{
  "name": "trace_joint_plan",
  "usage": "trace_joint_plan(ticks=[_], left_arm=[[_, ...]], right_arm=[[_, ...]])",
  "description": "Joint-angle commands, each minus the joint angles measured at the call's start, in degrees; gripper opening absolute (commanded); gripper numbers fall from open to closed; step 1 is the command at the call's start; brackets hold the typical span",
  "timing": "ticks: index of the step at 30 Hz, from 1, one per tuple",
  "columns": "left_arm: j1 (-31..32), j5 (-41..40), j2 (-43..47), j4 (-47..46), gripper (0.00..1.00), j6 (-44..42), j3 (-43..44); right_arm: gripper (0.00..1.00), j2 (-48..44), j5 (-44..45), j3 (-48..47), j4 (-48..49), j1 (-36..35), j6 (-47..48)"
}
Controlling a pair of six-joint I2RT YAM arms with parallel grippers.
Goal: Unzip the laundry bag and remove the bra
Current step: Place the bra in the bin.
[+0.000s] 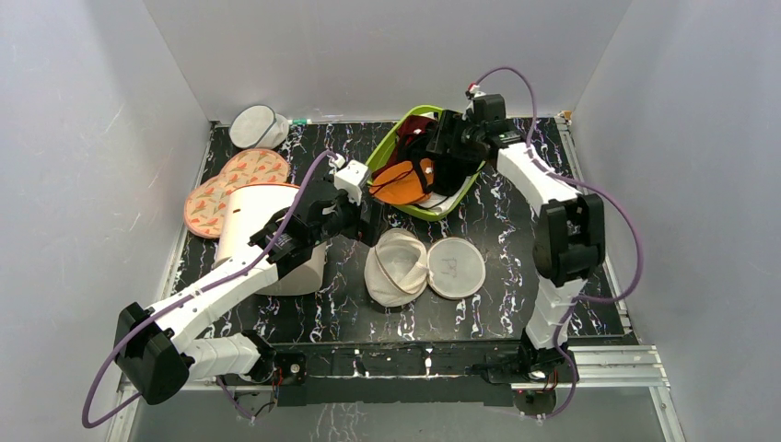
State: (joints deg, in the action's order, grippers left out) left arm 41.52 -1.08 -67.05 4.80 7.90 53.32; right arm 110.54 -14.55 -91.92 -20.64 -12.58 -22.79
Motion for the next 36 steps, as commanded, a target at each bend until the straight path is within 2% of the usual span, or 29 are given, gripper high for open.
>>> trace_joint_plan(ticks=[1, 5, 8, 13, 15, 17, 21, 25, 28, 32, 36], left_arm=[[0.3, -0.1, 0.5, -0.8, 0.98, -0.3, -0.1], [0.3, 0.0, 0.4, -0.7, 0.98, -0.3, -0.1], [0.3, 0.2, 0.4, -0.8, 0.98, -0.3, -0.1], [0.3, 0.6, 0.0, -0.9, 0.98, -0.1, -0.1], [0.3, 1.0, -0.5, -0.7, 0.98, 0.0, 0.0], [0.3, 1.2, -0.9, -0.7, 0.98, 0.1, 0.1], [0.3, 1.0, -1.4, -0.3, 0.98, 0.0, 0.4], [0.3, 0.7, -1.1, -0.4, 0.98, -0.1, 0.2], [0.3, 1.1, -1.2, -0.4, 0.98, -0.2, 0.3], [0.3, 2.3, -1.7, -0.6, 0.98, 0.0, 0.3], [0.3, 3.4, -2.4, -0.7, 0.98, 0.0, 0.3]], right_arm=[[0.77, -7.2, -1.2, 0.6, -3.4, 0.0, 2.5], [0.78, -10.0, -1.9, 1.7, -4.9, -2.4, 3.4], [0.74, -10.4, -5.8, 4.1, -1.9, -6.3, 2.7], [0.65, -6.2, -19.9, 9.6, 11.4, -7.9, -5.7], [0.60, -2.6, -19.1, 8.8, 12.0, -7.9, -6.3], [0.58, 0.6, -12.2, 7.3, 9.7, -7.9, -5.2], [0.63, 5.3, 0.3, 5.0, 8.2, -7.7, -0.5], [0.65, 8.0, -1.4, 2.4, 4.3, -7.7, 1.1], [0.67, 3.6, -3.1, 3.4, 3.8, -8.0, 0.7], [0.81, -5.0, -0.9, 5.6, 1.5, -7.9, 1.2], [0.87, -14.3, -1.1, 8.2, -1.3, -7.5, 2.5]])
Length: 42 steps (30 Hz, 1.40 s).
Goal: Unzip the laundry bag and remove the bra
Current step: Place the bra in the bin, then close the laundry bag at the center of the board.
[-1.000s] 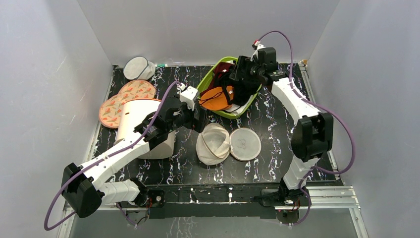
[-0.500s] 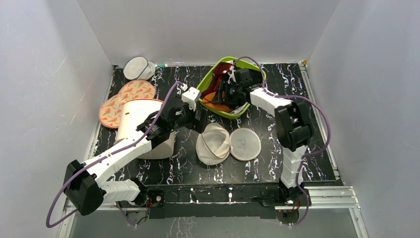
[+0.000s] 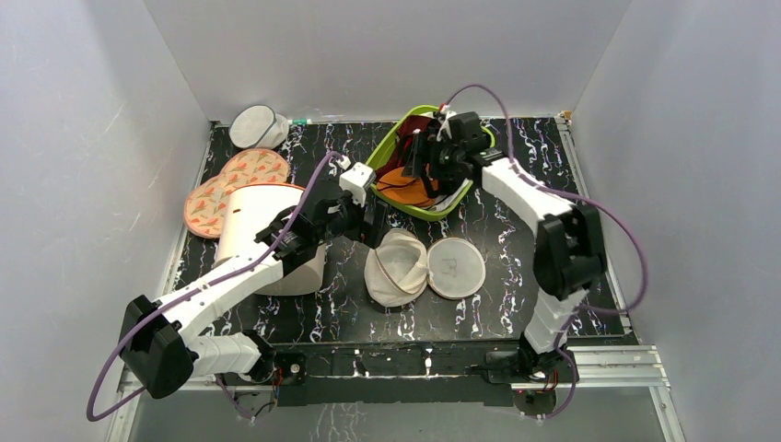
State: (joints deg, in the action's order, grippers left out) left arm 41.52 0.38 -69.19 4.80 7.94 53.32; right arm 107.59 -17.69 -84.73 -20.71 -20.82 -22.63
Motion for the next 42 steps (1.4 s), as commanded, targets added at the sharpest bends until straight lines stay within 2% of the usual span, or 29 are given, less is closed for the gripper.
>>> trace_joint_plan(ticks=[1, 5, 11, 17, 22, 24, 26, 30, 35, 39, 42], left_arm=[[0.3, 2.4, -0.4, -0.8, 0.98, 0.0, 0.3], [0.3, 3.5, -0.8, -1.8, 0.98, -0.1, -0.1], [0.4, 3.8, -0.8, -2.2, 0.98, -0.7, -0.4], [0.5, 3.2, 0.4, -3.0, 0.98, -2.5, -1.4], [0.9, 2.5, 1.1, -3.1, 0.98, -3.4, -1.6], [1.1, 2.5, 1.1, -3.0, 0.98, -3.5, -1.5], [1.1, 2.9, 1.2, -2.9, 0.98, -3.5, -1.3], [1.3, 3.6, 1.8, -2.8, 0.98, -3.5, -1.2], [1.6, 4.3, 2.7, -2.8, 0.98, -3.7, -1.1], [1.7, 5.7, 3.4, -3.1, 0.98, -3.9, -1.2], [1.7, 6.7, 3.8, -3.6, 0.98, -4.0, -1.3]], right_arm=[[0.88, -13.6, 2.3, 1.9, -2.0, 0.8, 2.6], [0.92, -23.4, 6.8, 8.2, -5.0, 0.8, 4.2], [0.91, -38.6, 21.9, 24.9, -8.8, 1.7, 2.1], [0.84, -47.9, 21.9, 42.6, -7.8, 7.9, -9.0], [0.78, -46.6, 21.6, 48.3, -6.4, 8.6, -11.8], [0.65, -44.2, 19.6, 48.9, -5.3, 8.6, -11.6], [0.56, -41.3, 16.8, 49.2, -3.3, 8.6, -11.7], [0.40, -35.4, 17.4, 49.6, -1.6, 8.2, -12.0], [0.37, -33.3, 19.3, 52.4, -0.1, 5.9, -14.3], [0.29, -34.7, 22.4, 54.1, -0.8, 5.0, -15.6], [0.16, -33.7, 25.4, 53.7, -1.8, 2.4, -17.4]])
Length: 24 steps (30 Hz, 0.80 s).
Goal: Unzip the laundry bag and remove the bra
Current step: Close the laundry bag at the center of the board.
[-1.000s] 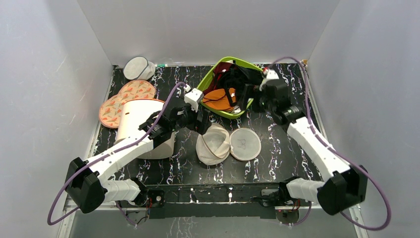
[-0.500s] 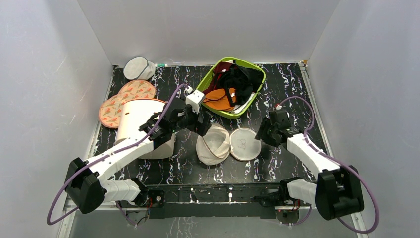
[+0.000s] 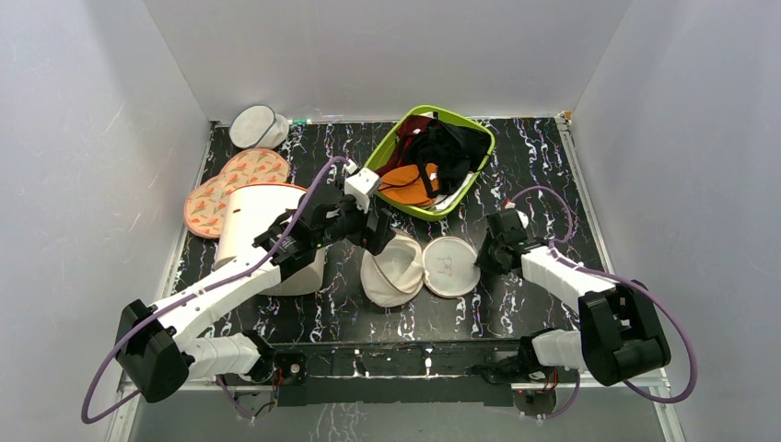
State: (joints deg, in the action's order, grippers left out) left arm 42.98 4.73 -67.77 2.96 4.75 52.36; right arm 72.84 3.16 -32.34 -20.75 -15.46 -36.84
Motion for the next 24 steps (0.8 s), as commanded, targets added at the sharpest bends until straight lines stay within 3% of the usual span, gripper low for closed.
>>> trace_joint_plan(ticks=[1, 3, 8, 13, 18, 24], left_arm=[[0.3, 2.7, 2.4, -1.9, 0.98, -0.8, -0.4], [0.3, 3.0, 2.7, -2.2, 0.98, -1.0, -0.7], [1.9, 7.1, 1.6, -2.0, 0.98, -3.1, -0.3], [10.4, 12.2, -1.8, 0.5, 0.98, -9.0, 1.0], [20.5, 1.0, -4.1, -4.9, 0.96, -8.1, 1.0], [34.8, -27.7, -13.7, -11.5, 0.97, -9.7, 3.6]], right_arm=[[0.12, 1.4, 6.4, 0.7, -3.1, -3.9, -3.9], [0.01, 0.1, 9.1, -0.1, -4.6, -5.8, -5.1], [0.00, -7.1, 10.4, -2.1, -7.1, -7.5, -4.3], [0.00, -11.0, 4.0, -4.1, -12.1, -7.7, -2.7], [0.00, -16.3, -1.4, -7.3, -16.3, -7.8, -3.2], [0.00, -20.1, -3.4, -10.3, -19.1, -7.8, -4.3]])
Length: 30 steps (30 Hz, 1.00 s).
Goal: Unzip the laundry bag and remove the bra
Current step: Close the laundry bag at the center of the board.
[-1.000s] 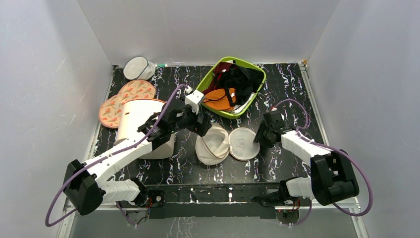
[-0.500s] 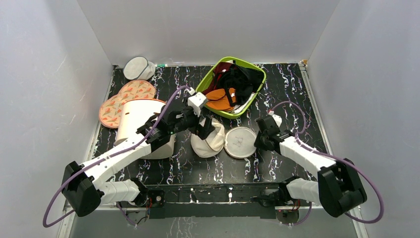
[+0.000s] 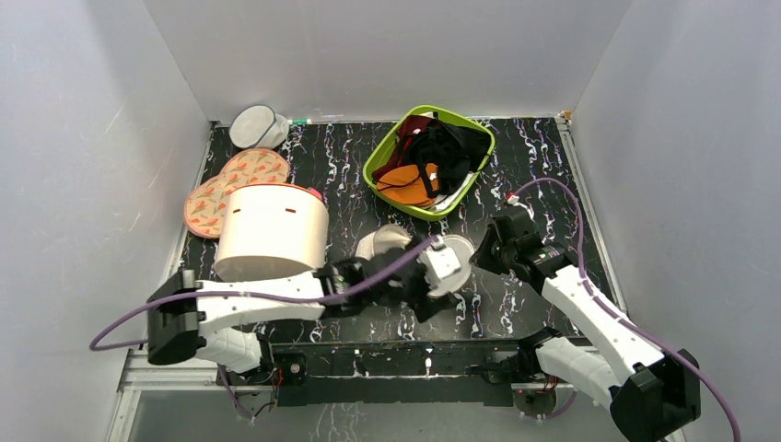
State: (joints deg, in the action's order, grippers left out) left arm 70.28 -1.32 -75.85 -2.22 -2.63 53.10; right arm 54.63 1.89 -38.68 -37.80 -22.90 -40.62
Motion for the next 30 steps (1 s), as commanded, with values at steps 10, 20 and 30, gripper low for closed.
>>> trace_joint_plan(ticks=[10, 20, 30], left_arm=[[10.8, -39.9, -23.3, -19.8, 0.98, -9.1, 7.1], [10.1, -40.5, -30.7, -20.8, 0.63, -5.2, 11.1], [9.6, -37.8, -26.0, -15.1, 0.00, 2.4, 11.1]], right_arm=[[0.00, -3.0, -2.3, -5.1, -3.4, -0.4, -0.4], [0.00, -5.0, -3.7, -4.2, -3.3, -0.4, -1.2], [0.00, -6.7, -5.3, -8.1, -1.5, -0.4, 0.1]])
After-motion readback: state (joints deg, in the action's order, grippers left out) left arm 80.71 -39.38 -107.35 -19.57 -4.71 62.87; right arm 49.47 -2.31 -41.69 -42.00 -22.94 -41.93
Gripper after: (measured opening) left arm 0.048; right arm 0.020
